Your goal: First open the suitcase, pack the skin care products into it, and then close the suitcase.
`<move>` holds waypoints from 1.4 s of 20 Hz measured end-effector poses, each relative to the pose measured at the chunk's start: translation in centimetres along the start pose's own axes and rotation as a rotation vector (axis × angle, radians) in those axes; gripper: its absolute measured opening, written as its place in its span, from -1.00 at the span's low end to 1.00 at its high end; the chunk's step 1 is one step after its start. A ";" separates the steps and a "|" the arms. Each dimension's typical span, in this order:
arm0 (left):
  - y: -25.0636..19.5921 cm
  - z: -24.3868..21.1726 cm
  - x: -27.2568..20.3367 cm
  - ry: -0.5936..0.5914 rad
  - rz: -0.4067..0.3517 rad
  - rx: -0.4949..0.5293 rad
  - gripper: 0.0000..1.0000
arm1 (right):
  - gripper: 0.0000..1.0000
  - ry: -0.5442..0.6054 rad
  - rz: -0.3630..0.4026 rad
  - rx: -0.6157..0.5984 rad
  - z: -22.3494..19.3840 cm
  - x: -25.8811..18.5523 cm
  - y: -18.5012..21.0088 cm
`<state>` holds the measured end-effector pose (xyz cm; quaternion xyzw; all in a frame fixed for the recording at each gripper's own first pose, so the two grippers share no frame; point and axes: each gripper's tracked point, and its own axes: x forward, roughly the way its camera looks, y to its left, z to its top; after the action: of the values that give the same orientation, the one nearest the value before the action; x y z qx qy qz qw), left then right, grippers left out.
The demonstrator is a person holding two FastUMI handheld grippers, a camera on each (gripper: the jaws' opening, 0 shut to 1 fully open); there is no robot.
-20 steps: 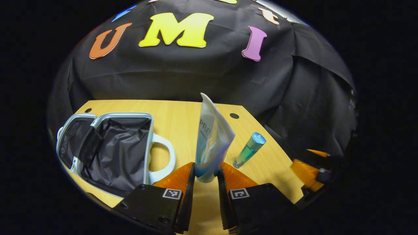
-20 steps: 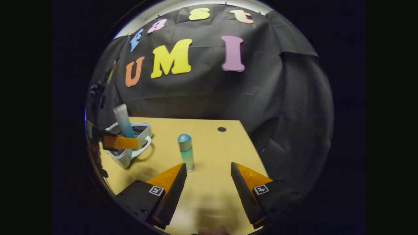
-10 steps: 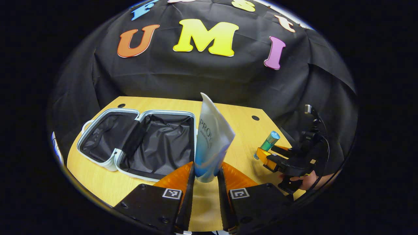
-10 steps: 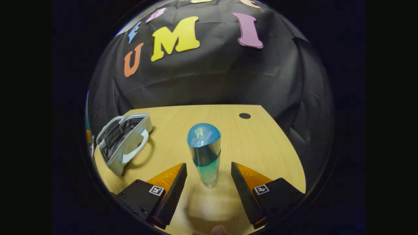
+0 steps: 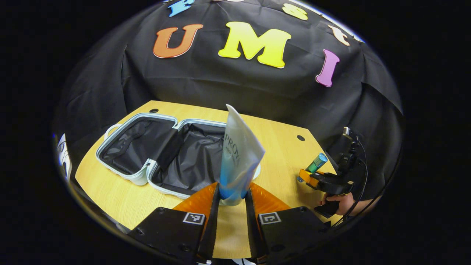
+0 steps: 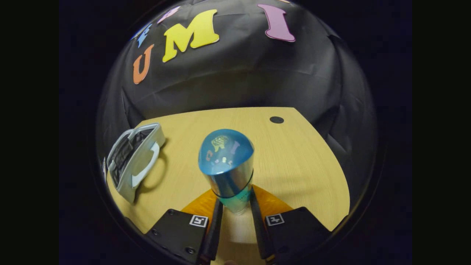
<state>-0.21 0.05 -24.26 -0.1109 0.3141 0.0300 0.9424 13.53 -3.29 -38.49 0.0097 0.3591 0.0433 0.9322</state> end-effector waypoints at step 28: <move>12.2 -4.5 14.5 0.857 -0.011 -0.022 -0.22 | -0.30 0.011 0.205 0.179 4.9 -22.8 1.8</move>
<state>7.23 10.72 -38.78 -0.1251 0.6763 -0.0204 0.7257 -0.18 -3.44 -19.55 0.1293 0.3640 0.1061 0.9163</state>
